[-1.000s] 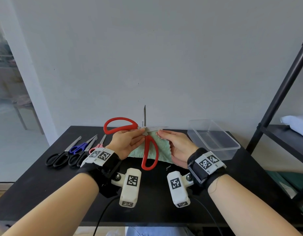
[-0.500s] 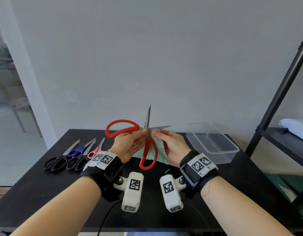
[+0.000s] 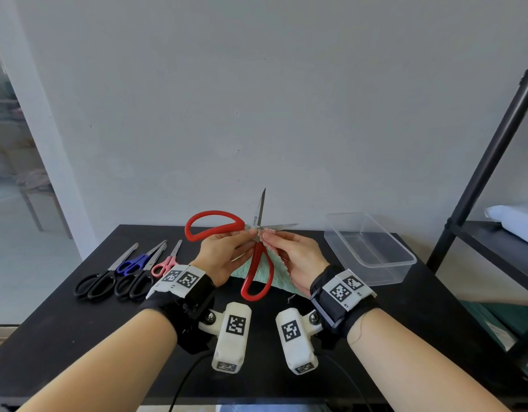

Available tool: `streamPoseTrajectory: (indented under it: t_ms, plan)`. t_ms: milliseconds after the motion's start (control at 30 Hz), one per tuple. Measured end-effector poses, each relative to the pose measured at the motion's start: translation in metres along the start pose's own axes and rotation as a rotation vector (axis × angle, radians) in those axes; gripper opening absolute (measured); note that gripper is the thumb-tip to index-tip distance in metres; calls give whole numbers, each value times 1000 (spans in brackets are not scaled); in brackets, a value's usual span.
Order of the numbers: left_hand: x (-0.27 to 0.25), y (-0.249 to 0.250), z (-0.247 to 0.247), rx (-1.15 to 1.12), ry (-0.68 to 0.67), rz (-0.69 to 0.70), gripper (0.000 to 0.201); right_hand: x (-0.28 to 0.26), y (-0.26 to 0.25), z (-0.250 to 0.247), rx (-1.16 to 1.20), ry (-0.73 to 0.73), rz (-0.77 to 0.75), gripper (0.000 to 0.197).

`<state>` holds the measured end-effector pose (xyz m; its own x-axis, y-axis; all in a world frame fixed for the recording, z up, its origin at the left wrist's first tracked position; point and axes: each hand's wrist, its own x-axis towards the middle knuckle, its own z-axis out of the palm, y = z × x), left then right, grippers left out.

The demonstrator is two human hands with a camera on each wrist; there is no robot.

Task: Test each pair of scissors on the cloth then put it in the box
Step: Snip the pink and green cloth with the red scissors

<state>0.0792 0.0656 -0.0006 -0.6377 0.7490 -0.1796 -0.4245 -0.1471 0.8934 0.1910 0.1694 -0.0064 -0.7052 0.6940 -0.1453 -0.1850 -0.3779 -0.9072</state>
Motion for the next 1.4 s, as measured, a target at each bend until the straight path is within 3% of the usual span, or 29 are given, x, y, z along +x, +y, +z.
streamPoseTrajectory:
  t_ms: [167,433,600,800,1033,1167,1267,1400]
  plan:
    - [0,-1,0,18,-23,-3,20,-3,2,2,-11,-93,-9,26]
    - [1,-3,2,84,-60,49,16,-7,3,6,-122,-47,-127,18]
    - [2,-2,-3,123,-56,77,7,-5,5,5,-133,-28,-119,22]
    - [6,2,-13,150,-40,89,28,2,2,-8,-215,33,-177,26]
    - [6,0,-16,187,-21,100,20,3,-8,-22,-259,4,-193,14]
    - [7,2,-29,137,43,99,12,5,-17,-41,-133,96,-188,7]
    - [7,6,-39,78,92,94,5,1,-24,-51,-64,93,-172,12]
    - [5,4,-24,55,12,74,11,-5,-15,-34,-24,13,-81,22]
